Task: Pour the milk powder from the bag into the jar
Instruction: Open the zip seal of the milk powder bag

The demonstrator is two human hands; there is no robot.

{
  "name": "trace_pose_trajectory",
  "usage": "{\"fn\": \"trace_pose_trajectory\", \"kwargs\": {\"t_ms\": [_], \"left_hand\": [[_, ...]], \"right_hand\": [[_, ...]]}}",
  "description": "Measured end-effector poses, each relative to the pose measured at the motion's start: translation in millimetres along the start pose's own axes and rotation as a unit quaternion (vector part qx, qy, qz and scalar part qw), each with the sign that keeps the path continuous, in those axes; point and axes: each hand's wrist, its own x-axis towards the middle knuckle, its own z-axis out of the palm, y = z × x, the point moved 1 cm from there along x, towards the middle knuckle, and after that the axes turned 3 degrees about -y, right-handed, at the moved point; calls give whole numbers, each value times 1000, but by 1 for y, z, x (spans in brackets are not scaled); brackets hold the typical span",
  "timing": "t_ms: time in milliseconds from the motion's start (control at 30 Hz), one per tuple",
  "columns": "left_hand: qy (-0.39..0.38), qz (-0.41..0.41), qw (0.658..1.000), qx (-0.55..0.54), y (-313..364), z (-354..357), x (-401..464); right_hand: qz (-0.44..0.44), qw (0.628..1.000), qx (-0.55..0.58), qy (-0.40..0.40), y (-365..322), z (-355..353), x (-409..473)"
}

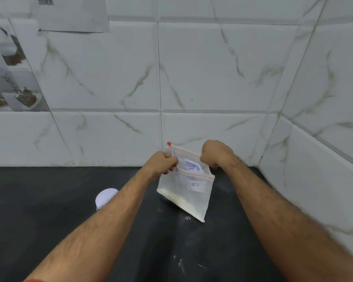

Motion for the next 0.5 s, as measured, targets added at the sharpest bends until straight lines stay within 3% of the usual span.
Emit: {"fn": "trace_pose_trajectory", "kwargs": {"t_ms": [200, 500], "left_hand": [[56, -43, 972, 225, -4, -50, 19], [95, -34, 945, 312, 22, -57, 45]], "right_hand": [[68, 995, 75, -9, 18, 1, 18], [81, 959, 250, -101, 11, 19, 32]]}}
